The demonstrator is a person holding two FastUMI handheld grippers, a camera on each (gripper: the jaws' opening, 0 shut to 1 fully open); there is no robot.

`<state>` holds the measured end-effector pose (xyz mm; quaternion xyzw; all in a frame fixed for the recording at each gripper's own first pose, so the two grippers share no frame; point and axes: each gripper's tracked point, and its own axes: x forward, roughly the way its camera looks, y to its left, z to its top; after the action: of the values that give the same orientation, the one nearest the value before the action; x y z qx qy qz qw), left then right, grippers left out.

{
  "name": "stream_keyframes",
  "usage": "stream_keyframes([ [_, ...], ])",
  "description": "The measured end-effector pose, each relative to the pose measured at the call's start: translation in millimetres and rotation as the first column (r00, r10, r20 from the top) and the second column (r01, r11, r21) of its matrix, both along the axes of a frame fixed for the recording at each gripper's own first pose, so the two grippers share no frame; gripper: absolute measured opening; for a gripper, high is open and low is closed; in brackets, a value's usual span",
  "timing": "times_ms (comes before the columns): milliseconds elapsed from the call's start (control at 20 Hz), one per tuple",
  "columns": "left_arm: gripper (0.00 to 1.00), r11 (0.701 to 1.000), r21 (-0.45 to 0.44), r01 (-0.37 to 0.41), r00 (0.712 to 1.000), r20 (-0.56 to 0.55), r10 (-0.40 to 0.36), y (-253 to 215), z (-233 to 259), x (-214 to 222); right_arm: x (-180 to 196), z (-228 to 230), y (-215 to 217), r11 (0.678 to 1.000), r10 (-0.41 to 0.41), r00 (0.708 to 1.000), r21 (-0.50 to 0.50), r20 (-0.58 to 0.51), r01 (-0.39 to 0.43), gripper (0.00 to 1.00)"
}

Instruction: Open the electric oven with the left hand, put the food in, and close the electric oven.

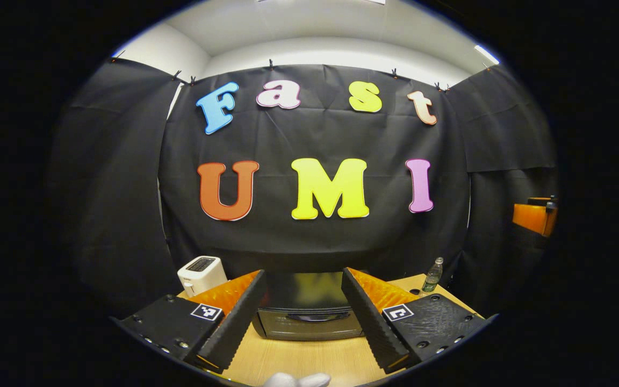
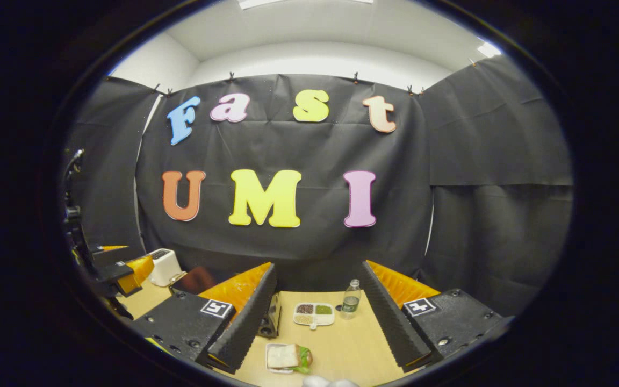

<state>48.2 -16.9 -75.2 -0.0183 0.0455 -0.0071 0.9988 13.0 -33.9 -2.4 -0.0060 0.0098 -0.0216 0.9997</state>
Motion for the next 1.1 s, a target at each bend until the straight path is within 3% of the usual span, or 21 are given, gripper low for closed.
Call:
stream_keyframes([
  [200,0.93,1.0,-0.002,0.007,0.998,-0.069,-0.007,-8.3,-47.3,31.1,-2.7,-3.6,-12.4,0.999,-0.034,0.999,-0.026,-0.019,0.034,0.9],
  [250,0.93,1.0,0.0,0.008,0.996,-0.086,-0.007,-9.9,-59.1,39.0,-4.2,-4.6,-15.0,0.998,-0.044,0.999,-0.035,-0.024,0.043,1.0],
  [300,0.93,1.0,0.0,0.009,0.994,-0.11,-0.009,-12.2,-72.6,46.7,-5.4,-5.3,-17.9,0.998,-0.055,0.998,-0.044,-0.032,0.053,0.9],
  [350,0.93,1.0,-0.003,0.017,0.992,-0.124,-0.017,-15.7,-84.6,54.9,-5.1,-6.8,-22.0,0.997,-0.066,0.997,-0.05,-0.037,0.064,1.0],
  [400,0.93,1.0,-0.01,0.019,0.99,-0.141,-0.02,-20.3,-95.6,62.9,-5.7,-7.6,-25.5,0.996,-0.078,0.996,-0.054,-0.042,0.076,0.9],
  [800,0.93,0.999,-0.013,0.05,0.948,-0.314,-0.051,-38.1,-176.6,111.5,-6.5,-25.5,-46.7,0.987,-0.152,0.983,-0.063,-0.102,0.146,0.93],
  [1100,0.96,0.999,0.008,0.037,0.934,-0.356,-0.031,-31.8,-195.8,116.7,-1.0,-32.9,-44.6,0.988,-0.152,0.98,-0.049,-0.128,0.147,0.93],
])
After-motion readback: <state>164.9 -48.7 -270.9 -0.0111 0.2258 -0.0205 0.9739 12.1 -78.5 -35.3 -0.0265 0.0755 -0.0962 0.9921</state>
